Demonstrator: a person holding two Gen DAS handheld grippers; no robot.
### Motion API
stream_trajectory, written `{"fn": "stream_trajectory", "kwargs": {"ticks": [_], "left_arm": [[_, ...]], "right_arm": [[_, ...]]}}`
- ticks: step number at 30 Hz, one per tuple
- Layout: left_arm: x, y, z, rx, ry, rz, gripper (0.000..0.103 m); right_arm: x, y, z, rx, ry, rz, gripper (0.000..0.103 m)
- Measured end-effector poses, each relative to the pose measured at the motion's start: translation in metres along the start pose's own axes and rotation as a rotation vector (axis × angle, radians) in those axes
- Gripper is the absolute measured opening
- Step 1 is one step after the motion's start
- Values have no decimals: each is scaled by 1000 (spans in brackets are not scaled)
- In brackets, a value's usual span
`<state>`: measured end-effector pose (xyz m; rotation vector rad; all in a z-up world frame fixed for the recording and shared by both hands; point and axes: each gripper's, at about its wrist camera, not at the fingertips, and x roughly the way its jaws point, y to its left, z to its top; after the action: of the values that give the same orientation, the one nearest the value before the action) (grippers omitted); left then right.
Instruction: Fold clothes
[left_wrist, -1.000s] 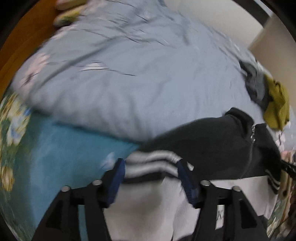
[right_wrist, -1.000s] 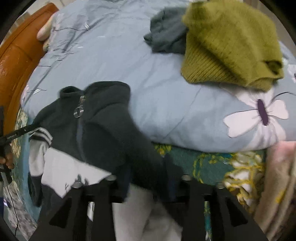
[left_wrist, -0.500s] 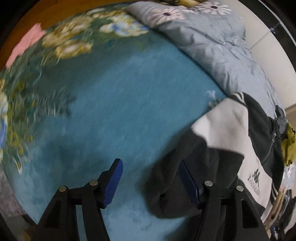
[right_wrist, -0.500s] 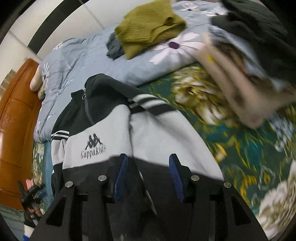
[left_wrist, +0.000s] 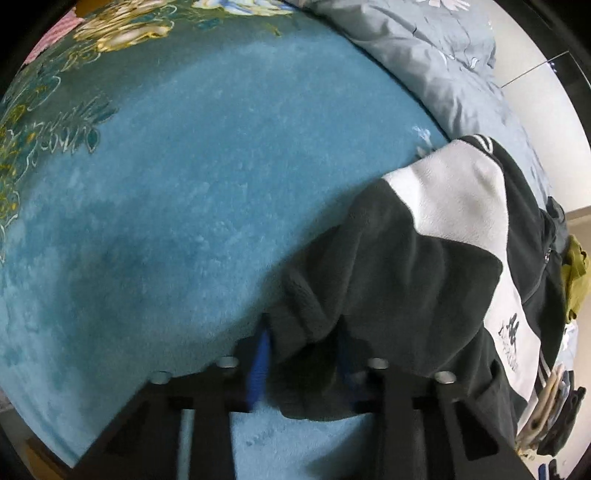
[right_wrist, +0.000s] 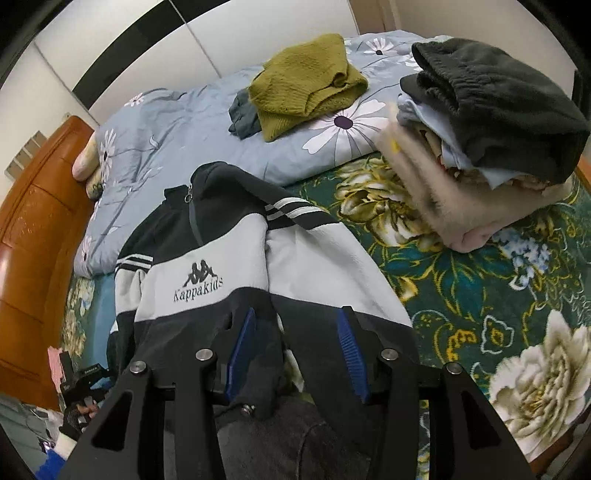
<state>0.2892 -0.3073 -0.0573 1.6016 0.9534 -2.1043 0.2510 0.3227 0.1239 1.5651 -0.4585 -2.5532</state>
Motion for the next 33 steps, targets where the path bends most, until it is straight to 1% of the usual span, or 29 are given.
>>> {"fn": "stream_trajectory", "kwargs": {"ticks": [3,5,6,8,11,13,14,17,21,23,24,27,29,30,33], "left_arm": [[-12,-4,2,20,-45,19,24],[-31,-3,15,40,-116,46,24],[-38,-1,22,46,-138,61,24],[-55,7,45,50,-200,110,24],[-76,20,79,41,-267,152,24],[-83,24,104,63,-296,170,24],[-82,20,113,88,-306,191,24],[-79,21,136,150,-308,241,24],[-44,14,159,195,-253,304,24],[-32,13,164,202,-219,329,24],[-27,14,166,193,-205,328,25],[-25,22,169,133,-167,264,28],[-35,26,165,102,-171,208,30],[-40,27,162,86,-173,180,33],[-56,28,144,18,-186,124,37]], "right_arm": [[-3,-1,-1,-9,18,-11,48],[-6,-1,1,-12,22,-22,48],[-8,-1,3,-14,23,-28,48],[-11,-1,5,-17,23,-40,48],[-15,-2,9,-21,23,-59,48],[-17,-1,11,-25,28,-76,48],[-17,-1,11,-25,31,-84,48],[-14,0,12,-11,44,-103,48],[-9,6,12,-4,64,-119,48],[-7,11,11,-16,74,-131,48],[-6,12,11,-20,77,-135,48],[-2,14,10,-22,87,-146,48],[0,13,10,-16,89,-144,48],[1,12,11,-13,91,-143,48],[5,8,9,-8,97,-144,48]]}}
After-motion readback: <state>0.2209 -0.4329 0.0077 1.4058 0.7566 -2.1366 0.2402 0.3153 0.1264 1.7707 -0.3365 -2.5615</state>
